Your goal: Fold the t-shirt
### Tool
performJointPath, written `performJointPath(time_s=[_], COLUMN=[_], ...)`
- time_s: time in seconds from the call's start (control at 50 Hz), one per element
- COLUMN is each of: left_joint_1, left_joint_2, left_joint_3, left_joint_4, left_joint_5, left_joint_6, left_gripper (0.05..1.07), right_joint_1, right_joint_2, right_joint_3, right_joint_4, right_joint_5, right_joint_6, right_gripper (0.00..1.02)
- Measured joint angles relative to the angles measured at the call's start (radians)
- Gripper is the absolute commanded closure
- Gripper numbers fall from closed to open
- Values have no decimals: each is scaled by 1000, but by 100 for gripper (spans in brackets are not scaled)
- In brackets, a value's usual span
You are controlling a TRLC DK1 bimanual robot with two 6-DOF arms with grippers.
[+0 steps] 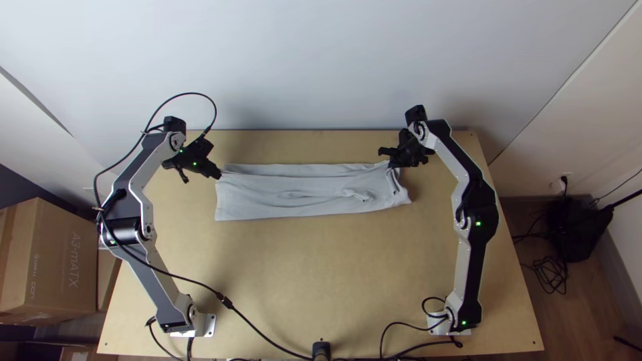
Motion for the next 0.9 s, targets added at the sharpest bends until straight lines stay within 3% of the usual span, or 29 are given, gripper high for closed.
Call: performJointPath(time_s=[0.04,0.08,0.12,0.16,0.28,0.34,0.52,0.64,0.74,0.9], left_joint_1=[-3,-6,-11,-13,-21,-22,-1,44,82,114], left_joint_2=[16,31,45,55,62,62,57,15,-45,-124], left_joint_3=[2,3,3,3,-1,-1,-5,-25,-57,-122], left_joint_4=[22,39,53,62,117,145,164,130,86,29], left_joint_5=[0,-3,-4,-4,-11,-11,-2,80,171,303], left_joint_6=[-23,-46,-68,-87,-137,-167,-249,-274,-284,-291], left_gripper=[83,55,28,11,10,10,10,10,10,11], right_joint_1=[-3,-5,-9,-9,-8,-8,-14,-45,-75,-106], right_joint_2=[22,40,52,53,52,44,-71,-174,-256,-373], right_joint_3=[5,6,9,12,13,0,-171,-277,-307,-312], right_joint_4=[4,5,11,12,22,33,166,192,199,206], right_joint_5=[3,4,2,10,24,24,34,48,-23,-196], right_joint_6=[0,0,0,0,0,0,1,30,88,198], right_gripper=[99,95,88,77,18,4,4,4,4,4])
